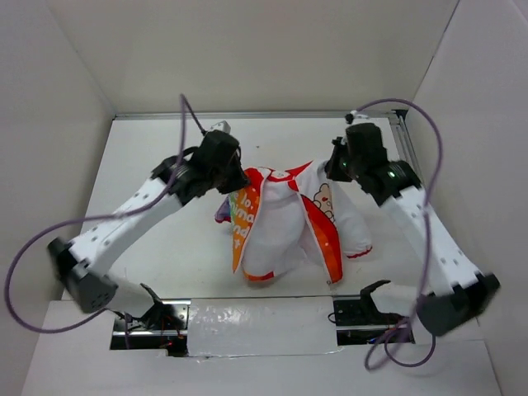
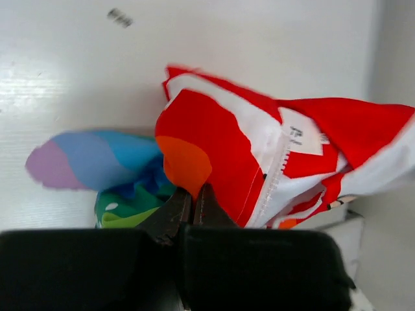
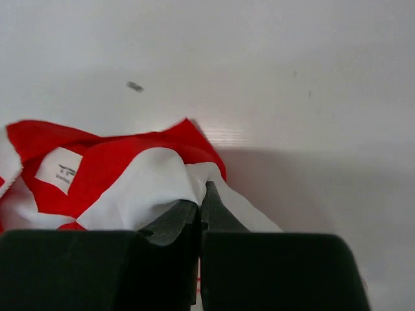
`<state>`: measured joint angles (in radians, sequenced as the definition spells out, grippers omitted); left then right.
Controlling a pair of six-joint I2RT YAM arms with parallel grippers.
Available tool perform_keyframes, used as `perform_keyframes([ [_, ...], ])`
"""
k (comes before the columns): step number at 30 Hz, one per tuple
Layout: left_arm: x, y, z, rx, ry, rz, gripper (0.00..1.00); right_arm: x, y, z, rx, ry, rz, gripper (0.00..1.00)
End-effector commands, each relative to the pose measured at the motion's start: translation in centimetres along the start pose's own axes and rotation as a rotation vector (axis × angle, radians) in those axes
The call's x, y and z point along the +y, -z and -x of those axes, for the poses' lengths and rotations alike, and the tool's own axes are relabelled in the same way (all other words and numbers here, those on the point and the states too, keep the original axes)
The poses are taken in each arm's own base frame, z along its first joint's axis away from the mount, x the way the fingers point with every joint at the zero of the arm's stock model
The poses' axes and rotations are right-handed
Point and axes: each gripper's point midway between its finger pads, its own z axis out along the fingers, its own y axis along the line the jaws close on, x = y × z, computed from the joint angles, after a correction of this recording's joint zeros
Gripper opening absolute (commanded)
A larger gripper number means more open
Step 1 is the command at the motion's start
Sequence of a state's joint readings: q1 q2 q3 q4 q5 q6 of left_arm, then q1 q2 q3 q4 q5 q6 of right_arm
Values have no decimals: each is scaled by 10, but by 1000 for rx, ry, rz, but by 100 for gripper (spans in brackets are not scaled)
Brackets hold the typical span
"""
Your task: Zip up the jacket
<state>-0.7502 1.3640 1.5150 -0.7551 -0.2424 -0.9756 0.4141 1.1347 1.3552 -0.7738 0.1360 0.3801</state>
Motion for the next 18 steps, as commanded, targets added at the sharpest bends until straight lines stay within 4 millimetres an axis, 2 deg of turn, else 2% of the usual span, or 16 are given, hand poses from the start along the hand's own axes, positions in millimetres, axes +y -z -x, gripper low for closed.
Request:
perform_keyframes([
  [1, 47, -78, -15, 188, 136, 160, 0, -22, -62, -21, 119, -19, -41, 0],
  [2, 54, -93, -16, 220, 139, 182, 7, -26, -89, -29, 174, -15, -48, 1],
  [3, 61, -123, -13, 256, 151, 216, 30, -34, -103, -30, 203, -10, -60, 17],
  [4, 65, -135, -15, 287, 148, 243, 50, -39, -115, -33, 230, -13, -76, 27],
  [5, 52, -142, 5, 252, 115, 218, 85, -46, -135, -37, 286, -12, -118, 55],
  [6, 61, -168, -1, 287, 99, 257, 99, -51, -141, -35, 298, -32, -162, 60],
  [7, 67, -164, -6, 349, 101, 295, 99, -57, -147, -33, 304, -28, -211, 63],
  [8, 57, -163, 9, 330, 100, 279, 99, -59, -147, -32, 293, -25, -225, 85],
  [9, 64, -165, 4, 351, 102, 307, 99, -58, -145, -32, 282, -37, -230, 93],
  [10, 64, -163, 6, 337, 94, 305, 99, -57, -140, -32, 258, -42, -212, 94],
  [11, 75, -162, -8, 362, 85, 332, 99, -54, -135, -37, 259, -52, -192, 100],
  [12, 69, -145, -2, 334, 86, 301, 99, -52, -130, -40, 248, -77, -187, 100],
  [13, 65, -141, 0, 314, 75, 253, 99, -48, -119, -50, 240, -74, -162, 100],
  [14, 76, -120, -10, 325, 87, 248, 99, -43, -113, -57, 239, -74, -144, 100],
  [16, 86, -104, -14, 304, 132, 230, 99, -31, -96, -82, 249, -50, -107, 100],
  [18, 112, -73, -28, 299, 176, 230, 99, -18, -84, -101, 262, -58, -74, 100],
])
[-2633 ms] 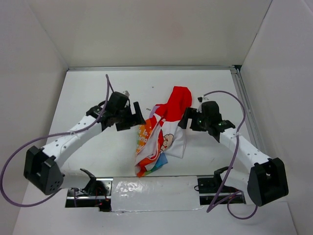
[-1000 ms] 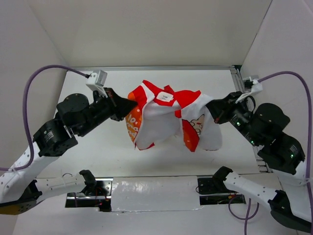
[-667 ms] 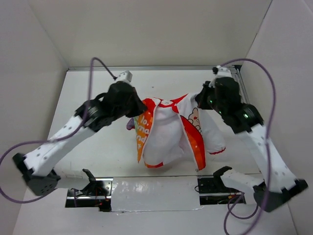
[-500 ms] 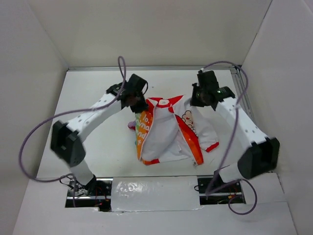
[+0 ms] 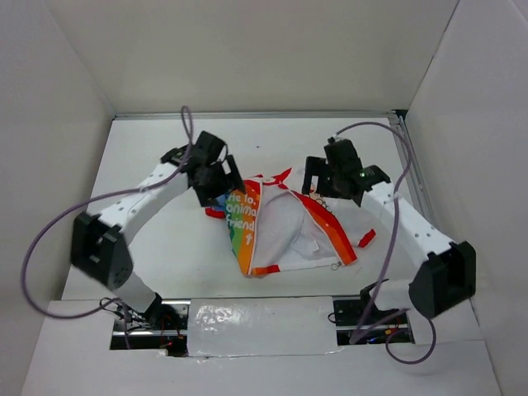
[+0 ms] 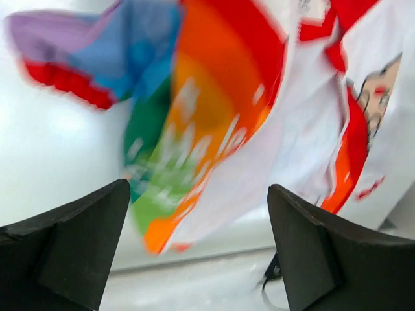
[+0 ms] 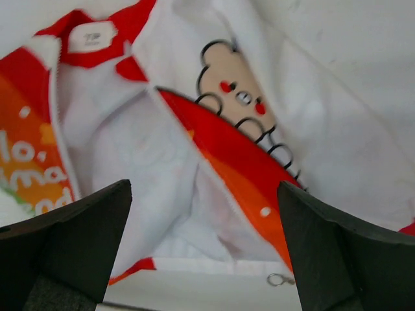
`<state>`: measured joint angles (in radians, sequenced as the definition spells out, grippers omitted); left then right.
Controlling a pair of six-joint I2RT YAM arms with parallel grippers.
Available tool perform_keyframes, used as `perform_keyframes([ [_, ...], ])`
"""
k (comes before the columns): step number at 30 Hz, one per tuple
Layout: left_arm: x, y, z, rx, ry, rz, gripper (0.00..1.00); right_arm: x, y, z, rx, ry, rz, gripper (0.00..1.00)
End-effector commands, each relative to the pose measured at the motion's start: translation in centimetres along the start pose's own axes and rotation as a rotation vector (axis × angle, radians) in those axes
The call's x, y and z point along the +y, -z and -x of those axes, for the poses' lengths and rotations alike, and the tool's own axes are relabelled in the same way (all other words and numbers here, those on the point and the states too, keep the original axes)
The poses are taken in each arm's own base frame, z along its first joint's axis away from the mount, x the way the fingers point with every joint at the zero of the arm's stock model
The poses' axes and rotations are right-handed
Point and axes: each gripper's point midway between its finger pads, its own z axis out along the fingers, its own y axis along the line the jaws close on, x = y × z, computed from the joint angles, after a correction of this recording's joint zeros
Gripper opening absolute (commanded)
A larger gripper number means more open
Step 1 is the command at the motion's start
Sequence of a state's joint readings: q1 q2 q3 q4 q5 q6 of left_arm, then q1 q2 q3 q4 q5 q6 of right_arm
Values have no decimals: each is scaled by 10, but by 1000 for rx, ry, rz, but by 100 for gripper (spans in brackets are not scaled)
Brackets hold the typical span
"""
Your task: Zip up the jacket
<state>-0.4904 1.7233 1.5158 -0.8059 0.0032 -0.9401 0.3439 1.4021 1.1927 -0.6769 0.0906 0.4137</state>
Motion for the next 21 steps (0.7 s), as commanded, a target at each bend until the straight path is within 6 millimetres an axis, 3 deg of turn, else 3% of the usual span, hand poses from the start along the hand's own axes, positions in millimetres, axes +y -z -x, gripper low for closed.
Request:
perform_keyframes([
  [1, 49, 28, -30, 27, 62, -30, 99, 33, 21, -36, -32, 21, 121, 100],
  [2, 57, 48, -33, -10, 100, -63, 99, 42, 31, -44, -43, 17, 168, 100],
  [4, 79, 53, -51, -5, 157, -42, 99, 61, 31, -72, -16, 52, 254, 100],
  [5, 102, 55, -69, 4, 197, -8, 99, 84, 39, -91, 10, 90, 332, 100],
  [7, 125, 49, -93, 43, 271, 24, 99, 113, 44, -110, 46, 124, 434, 100],
  [9, 127, 53, -97, 40, 277, -43, 99, 139, 50, -135, 90, 174, 485, 99],
  [12, 137, 50, -111, 68, 271, -75, 99, 170, 33, -158, 149, 240, 473, 96],
  [17, 137, 47, -134, 113, 204, -156, 99, 195, -6, -184, 258, 240, 484, 92],
  [21, 139, 42, -143, 122, 182, -172, 99, 209, -33, -186, 309, 218, 476, 86],
])
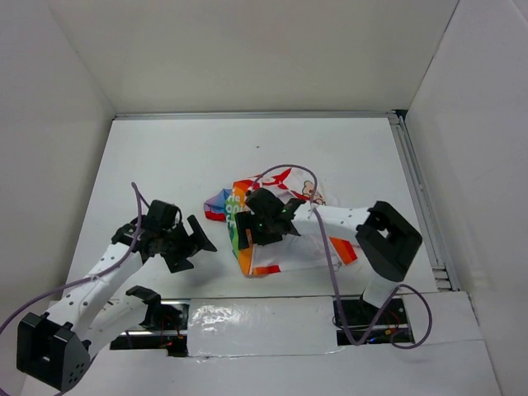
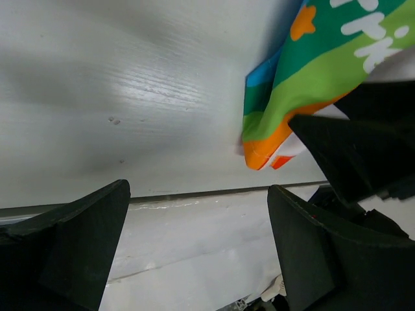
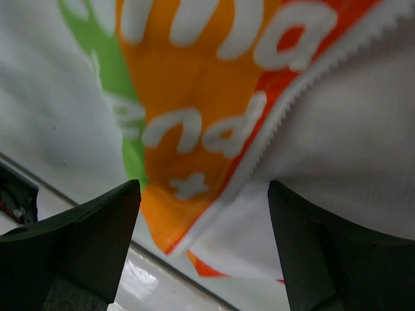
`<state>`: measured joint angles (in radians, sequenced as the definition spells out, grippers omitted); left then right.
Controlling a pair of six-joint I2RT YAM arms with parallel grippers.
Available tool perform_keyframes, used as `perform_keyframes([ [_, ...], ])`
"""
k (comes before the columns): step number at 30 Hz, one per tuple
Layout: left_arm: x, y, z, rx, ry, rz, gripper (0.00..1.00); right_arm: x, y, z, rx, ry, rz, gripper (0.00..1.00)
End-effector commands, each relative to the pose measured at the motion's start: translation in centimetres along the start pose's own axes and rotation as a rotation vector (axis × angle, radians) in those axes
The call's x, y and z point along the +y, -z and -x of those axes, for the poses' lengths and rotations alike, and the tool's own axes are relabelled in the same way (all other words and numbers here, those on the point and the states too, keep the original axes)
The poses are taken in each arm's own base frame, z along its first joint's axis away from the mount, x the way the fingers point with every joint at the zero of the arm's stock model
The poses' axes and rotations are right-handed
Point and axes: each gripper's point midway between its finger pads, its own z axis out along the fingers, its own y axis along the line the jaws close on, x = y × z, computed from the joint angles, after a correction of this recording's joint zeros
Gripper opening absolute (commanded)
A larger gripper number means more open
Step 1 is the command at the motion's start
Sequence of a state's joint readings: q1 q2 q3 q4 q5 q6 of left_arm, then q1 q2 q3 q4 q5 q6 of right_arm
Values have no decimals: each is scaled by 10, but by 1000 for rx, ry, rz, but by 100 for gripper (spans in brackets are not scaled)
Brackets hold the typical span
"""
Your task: Zip up the jacket
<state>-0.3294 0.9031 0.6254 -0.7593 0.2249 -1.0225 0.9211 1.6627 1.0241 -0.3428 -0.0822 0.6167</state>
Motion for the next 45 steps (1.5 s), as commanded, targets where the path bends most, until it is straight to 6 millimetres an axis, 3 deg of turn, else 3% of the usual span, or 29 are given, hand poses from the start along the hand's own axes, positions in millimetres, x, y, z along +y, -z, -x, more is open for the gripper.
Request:
perform_keyframes([
  [1, -14, 0, -5, 10, -64, -94, 99, 26, -14, 37, -51, -28, 86, 86],
  [2, -15, 0, -5, 10, -69, -101, 99, 18, -29, 35, -23, -39, 65, 85],
  [3, -15, -1, -5, 14, -76, -105, 99, 17, -30, 53, -44, -55, 64, 85],
  [8, -23, -5, 1, 9, -106, -109, 99, 3, -45, 110, -92, -48, 67, 84],
  [10, -27, -6, 5, 8, -126, -107, 99, 2, -42, 130, -119, 5, 72, 85],
  [13, -34, -10, 11, 5, -151, -107, 99, 3, -25, 130, -117, 68, 66, 88],
  [16, -41, -15, 18, 3, -178, -104, 99, 8, 11, 119, -163, 80, 90, 91],
  [17, -43, -18, 22, -5, -194, -103, 99, 7, 32, 111, -191, 73, 101, 92],
  [22, -61, -38, 40, 7, -270, -116, 99, -18, 87, 78, -277, -45, 42, 94],
  [25, -73, -53, 43, 44, -304, -121, 93, -45, 81, 21, -200, -115, 15, 94],
  [28, -72, -70, 44, 61, -312, -58, 83, -65, 75, -17, -156, -183, -17, 94],
  [31, -69, -82, 45, 80, -298, 0, 72, -72, 68, -36, -130, -220, -29, 94],
  [37, -52, -102, 43, 115, -250, 98, 48, -65, 51, -34, -112, -214, -32, 94],
  [41, -49, -107, 40, 144, -237, 138, 18, -80, 35, -29, -107, -261, -145, 93],
  [43, -50, -105, 37, 135, -245, 137, 10, -96, 28, -29, -81, -294, -234, 78],
  [44, -51, -103, 36, 132, -249, 136, 7, -104, 22, -27, -78, -317, -287, 62],
  [45, -50, -101, 33, 134, -250, 134, 6, -114, 21, -26, -72, -343, -324, 56],
])
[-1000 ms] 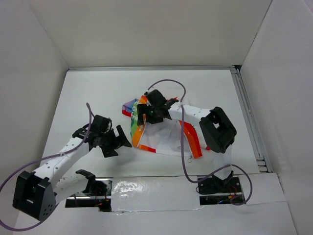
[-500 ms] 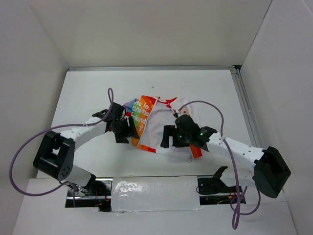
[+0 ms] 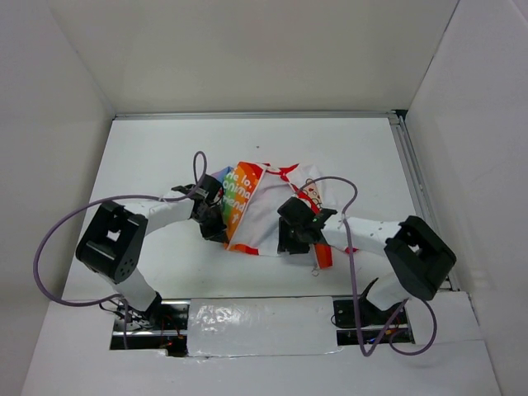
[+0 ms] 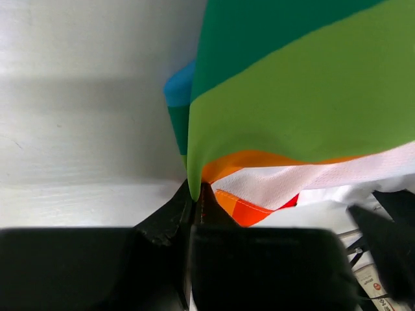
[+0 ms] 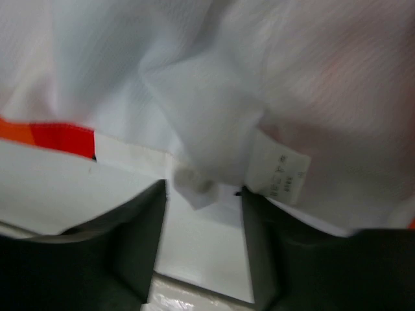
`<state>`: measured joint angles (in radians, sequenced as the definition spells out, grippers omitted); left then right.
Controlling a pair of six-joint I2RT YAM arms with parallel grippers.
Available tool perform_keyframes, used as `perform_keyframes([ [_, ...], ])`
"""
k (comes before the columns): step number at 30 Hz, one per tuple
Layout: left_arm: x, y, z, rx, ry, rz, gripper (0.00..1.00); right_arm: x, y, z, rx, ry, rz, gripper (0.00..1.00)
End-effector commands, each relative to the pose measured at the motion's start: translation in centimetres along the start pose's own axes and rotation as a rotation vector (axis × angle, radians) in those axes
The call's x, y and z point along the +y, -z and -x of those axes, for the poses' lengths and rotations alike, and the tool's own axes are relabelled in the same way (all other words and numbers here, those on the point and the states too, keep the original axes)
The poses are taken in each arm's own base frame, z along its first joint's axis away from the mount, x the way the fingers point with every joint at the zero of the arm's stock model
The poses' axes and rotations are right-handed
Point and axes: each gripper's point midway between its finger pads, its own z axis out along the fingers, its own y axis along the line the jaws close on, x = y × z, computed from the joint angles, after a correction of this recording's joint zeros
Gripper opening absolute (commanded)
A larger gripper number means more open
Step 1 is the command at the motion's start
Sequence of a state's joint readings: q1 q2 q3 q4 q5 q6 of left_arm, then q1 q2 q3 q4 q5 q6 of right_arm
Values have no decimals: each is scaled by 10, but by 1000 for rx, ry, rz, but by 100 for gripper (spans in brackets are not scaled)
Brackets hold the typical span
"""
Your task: Zip up the jacket
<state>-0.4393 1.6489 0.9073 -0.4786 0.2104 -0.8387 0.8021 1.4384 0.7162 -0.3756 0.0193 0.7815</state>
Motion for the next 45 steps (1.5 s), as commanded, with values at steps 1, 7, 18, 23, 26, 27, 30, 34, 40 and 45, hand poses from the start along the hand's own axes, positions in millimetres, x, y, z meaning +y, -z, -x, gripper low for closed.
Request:
perform_keyframes([
  [1, -8, 14, -4, -24, -20, -6, 1, -17, -12, 26, -53, -88, -134, 49],
  [7, -8, 30, -30, -20, -52, -24, 0, -51, -27, 60, -72, -196, -283, 25],
  [18, -9, 40, -87, 54, -105, -139, 7, -43, -28, 96, -125, -166, -266, 18],
  [23, -9, 22, -97, 114, -115, -131, 18, -25, -24, 84, -111, -108, -233, 21],
  [26, -2, 10, -98, 141, -94, -67, 29, -16, -16, 77, -117, -54, -202, 28],
  [27, 0, 8, -98, 137, -96, -57, 36, -9, -12, 73, -117, -27, -184, 31],
  [30, 0, 5, -97, 137, -95, -51, 41, 4, 11, 73, -161, 28, -144, 45],
  [34, 2, 0, -95, 136, -86, -27, 46, 5, 38, 71, -189, 53, -128, 70],
  [40, 8, -8, -97, 148, -74, 5, 35, -52, 72, 67, -234, -56, -261, 87],
  [45, 11, -11, -94, 145, -52, 34, 7, -127, 85, 78, -261, -222, -382, 92],
])
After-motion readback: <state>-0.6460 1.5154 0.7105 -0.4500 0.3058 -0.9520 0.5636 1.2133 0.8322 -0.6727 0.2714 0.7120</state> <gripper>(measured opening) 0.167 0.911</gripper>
